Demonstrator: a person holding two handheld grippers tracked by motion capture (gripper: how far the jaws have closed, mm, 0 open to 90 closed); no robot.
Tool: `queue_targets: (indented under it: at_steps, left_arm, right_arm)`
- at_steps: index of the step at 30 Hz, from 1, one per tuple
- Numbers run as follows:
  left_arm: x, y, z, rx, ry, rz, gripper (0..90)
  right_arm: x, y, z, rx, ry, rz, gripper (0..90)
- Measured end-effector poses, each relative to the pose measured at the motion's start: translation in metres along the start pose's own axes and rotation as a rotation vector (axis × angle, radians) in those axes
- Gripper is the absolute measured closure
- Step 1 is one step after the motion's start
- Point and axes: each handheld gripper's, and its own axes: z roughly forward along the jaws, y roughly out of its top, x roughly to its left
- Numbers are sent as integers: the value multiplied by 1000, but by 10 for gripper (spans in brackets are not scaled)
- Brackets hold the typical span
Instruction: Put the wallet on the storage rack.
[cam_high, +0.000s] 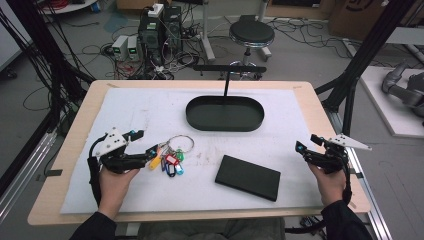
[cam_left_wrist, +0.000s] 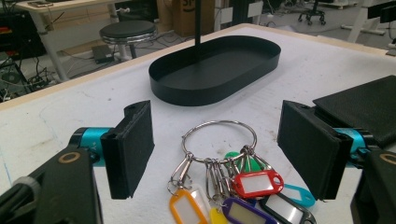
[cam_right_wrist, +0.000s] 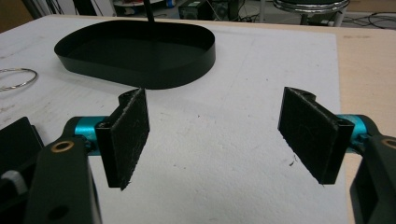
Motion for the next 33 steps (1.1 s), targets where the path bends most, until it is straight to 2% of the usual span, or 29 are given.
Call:
queue_targets:
  at_steps: [7, 11, 16, 21, 24, 26, 27, 28, 33]
  left_arm:
    - [-4, 1, 3, -3, -23, 13, 269]
    - [-9, 3, 6, -5, -40, 29, 270]
    - [-15, 5, 9, -11, -67, 52, 269]
    - [-16, 5, 11, -9, -71, 51, 270]
    - [-17, 5, 12, -14, -71, 52, 270]
    - [-16, 4, 12, -11, -72, 50, 270]
    - [-16, 4, 12, -11, -72, 50, 270]
    - [-17, 4, 12, -15, -69, 46, 269]
    - [-16, 4, 11, -13, -67, 44, 269]
  right_arm:
    - [0, 0, 1, -5, 10, -5, 250]
    - [1, 0, 0, -12, 36, -11, 250]
    - [7, 1, -4, -43, 109, -42, 249]
    - [20, 1, -10, -49, 209, -85, 237]
    - [29, 0, -16, -58, 261, -130, 228]
    - [34, -2, -20, -55, 313, -147, 226]
    - [34, -2, -20, -55, 313, -147, 226]
    - [39, -5, -24, -48, 350, -180, 229]
    - [51, -16, -33, -23, 426, -266, 256]
